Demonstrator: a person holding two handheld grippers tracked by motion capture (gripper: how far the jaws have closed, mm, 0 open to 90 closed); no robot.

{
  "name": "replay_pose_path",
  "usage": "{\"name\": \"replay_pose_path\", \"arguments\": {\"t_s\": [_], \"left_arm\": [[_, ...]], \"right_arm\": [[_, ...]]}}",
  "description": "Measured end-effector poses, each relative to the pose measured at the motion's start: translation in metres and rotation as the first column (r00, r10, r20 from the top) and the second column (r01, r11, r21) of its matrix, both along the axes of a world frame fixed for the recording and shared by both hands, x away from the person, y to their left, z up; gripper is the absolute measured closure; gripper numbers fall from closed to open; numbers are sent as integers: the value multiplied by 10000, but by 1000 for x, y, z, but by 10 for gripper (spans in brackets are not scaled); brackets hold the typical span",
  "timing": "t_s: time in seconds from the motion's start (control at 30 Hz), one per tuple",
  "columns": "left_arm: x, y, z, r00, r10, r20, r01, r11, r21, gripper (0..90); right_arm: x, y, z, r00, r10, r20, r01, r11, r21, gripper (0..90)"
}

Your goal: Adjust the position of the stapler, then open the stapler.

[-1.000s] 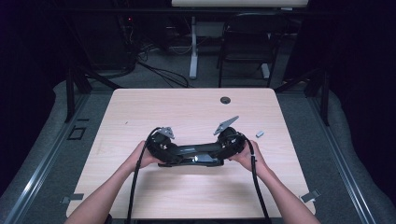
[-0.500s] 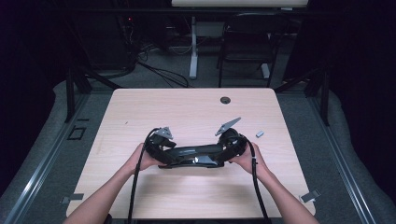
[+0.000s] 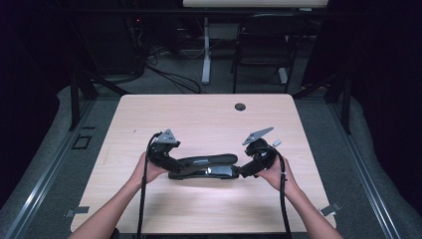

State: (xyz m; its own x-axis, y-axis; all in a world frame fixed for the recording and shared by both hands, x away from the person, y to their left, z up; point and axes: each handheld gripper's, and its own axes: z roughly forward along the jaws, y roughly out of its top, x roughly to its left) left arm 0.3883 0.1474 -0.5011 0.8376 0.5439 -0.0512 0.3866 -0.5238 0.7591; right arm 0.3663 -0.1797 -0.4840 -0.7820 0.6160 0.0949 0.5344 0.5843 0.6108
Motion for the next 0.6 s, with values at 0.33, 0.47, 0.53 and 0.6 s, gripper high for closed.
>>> {"name": "replay_pose_path", "arguments": {"t_s": [0.33, 0.47, 0.53, 0.6], "left_arm": [[-18, -9, 10, 9932, 761, 877, -760, 9971, -44, 105], [-25, -17, 11, 9864, 1080, 1241, -1093, 9940, 36, 138], [-28, -22, 10, 9822, 1232, 1420, -1256, 9920, 81, 140], [-30, -26, 9, 9780, 1393, 1553, -1433, 9896, 145, 144]], "right_arm": [[-14, -6, -5, 9990, -296, 344, 312, 9983, -485, 213], [-16, -8, -8, 9992, -304, 260, 317, 9981, -534, 236], [-17, -8, -9, 9993, -316, 223, 329, 9976, -617, 252], [-18, -7, -10, 9992, -324, 250, 339, 9975, -615, 278]]}}
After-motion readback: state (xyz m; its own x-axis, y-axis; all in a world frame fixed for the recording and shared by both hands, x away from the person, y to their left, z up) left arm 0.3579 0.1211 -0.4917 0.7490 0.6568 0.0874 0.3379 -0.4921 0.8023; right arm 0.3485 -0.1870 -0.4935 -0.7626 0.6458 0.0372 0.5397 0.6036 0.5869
